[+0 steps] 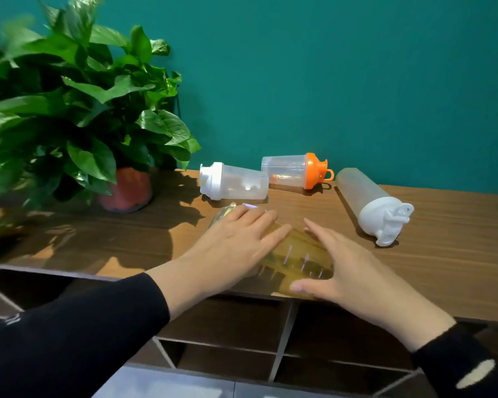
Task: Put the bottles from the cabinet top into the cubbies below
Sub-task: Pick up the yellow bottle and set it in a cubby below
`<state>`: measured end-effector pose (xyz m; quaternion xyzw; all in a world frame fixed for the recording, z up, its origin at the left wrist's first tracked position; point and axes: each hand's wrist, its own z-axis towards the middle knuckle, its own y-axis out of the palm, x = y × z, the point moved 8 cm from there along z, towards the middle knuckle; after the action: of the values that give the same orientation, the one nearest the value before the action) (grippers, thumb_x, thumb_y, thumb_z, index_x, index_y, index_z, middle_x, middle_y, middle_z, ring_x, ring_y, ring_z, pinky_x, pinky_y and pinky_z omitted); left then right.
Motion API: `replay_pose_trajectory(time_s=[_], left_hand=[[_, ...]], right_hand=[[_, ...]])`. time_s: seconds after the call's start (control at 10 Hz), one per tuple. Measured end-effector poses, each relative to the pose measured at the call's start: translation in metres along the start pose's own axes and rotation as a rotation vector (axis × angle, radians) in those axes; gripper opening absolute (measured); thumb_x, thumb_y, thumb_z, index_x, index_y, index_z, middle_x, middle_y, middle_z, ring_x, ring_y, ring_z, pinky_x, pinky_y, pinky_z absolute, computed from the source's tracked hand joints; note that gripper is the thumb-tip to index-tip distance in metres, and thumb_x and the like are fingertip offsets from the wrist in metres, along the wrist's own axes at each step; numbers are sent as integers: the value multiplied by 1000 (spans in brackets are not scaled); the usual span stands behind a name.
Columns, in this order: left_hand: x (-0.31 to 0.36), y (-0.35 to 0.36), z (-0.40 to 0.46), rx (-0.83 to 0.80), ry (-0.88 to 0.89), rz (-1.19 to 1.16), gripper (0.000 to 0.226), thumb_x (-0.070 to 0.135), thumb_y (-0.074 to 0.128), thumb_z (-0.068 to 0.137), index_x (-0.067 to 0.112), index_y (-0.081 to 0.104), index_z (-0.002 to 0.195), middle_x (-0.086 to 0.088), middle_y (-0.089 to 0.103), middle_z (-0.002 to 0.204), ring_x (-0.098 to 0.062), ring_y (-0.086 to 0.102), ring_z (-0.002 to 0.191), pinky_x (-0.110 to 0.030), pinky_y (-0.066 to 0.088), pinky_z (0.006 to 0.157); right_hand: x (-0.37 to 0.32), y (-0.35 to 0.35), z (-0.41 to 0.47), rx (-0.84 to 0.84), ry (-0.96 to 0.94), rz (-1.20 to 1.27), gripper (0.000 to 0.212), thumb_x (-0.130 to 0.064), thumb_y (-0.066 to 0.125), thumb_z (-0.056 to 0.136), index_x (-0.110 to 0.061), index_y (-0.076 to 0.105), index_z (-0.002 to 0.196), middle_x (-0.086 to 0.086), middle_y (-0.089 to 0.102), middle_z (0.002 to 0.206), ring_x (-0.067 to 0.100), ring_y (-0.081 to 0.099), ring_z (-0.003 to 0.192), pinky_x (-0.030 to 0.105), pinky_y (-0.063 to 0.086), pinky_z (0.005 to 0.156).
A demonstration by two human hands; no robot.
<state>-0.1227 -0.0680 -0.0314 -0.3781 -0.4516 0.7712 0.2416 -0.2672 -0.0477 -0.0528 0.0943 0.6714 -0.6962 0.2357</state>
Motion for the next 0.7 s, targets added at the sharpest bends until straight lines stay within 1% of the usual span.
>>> replay_pose_trajectory(time_s=[0.1,0.2,0.3,0.4,0.5,0.6,0.7], left_hand=[[22,-37,-28,22,118,62,59,24,57,88,15,45,145,-18,53,139,-35,51,125,-48,34,109],[33,-69,-72,133,167,1,52,24,55,96,20,45,146,-12,49,144,-30,43,137,-51,22,117],[40,-66,-134,163,145,-292,39,41,67,91,29,59,127,5,58,133,-14,55,131,-45,41,112],[53,-9,-187,-264,-238,-707,47,73,61,76,41,55,110,36,68,92,21,59,105,-4,40,100],[81,89,-250,-232,-1260,-1529,52,53,74,62,16,62,96,4,65,84,-15,61,71,-24,46,71],[91,99,-248,-335,-1389,-1452,56,31,78,69,8,55,115,-11,66,96,-22,66,75,-26,51,63],[89,109,-255,-55,-1547,-1542,78,28,86,49,31,50,117,5,69,106,-8,65,98,-15,50,72]], right_hand=[[-34,10,-16,-157,-51,10,108,-66,80,65,-51,21,154,-26,44,150,-2,47,133,28,43,111],[-57,24,-46,-145,-44,132,88,-60,80,61,-65,31,134,-35,55,128,-9,57,115,24,50,98],[-66,54,-79,-168,60,390,85,-57,84,56,-78,29,117,-39,56,121,-21,55,109,9,48,89],[-64,105,-104,-184,218,518,92,-65,87,51,-79,20,112,-46,44,124,-21,50,113,1,36,89],[-63,168,-116,-197,258,557,120,-89,75,33,-59,17,134,-42,34,132,-8,45,126,10,33,105],[-76,203,-107,-119,166,560,85,-72,56,62,-56,7,130,-53,20,130,-23,25,128,4,21,103],[-90,231,-91,-292,108,441,77,-43,57,91,-57,-10,126,-59,-5,125,-39,1,116,9,15,109]])
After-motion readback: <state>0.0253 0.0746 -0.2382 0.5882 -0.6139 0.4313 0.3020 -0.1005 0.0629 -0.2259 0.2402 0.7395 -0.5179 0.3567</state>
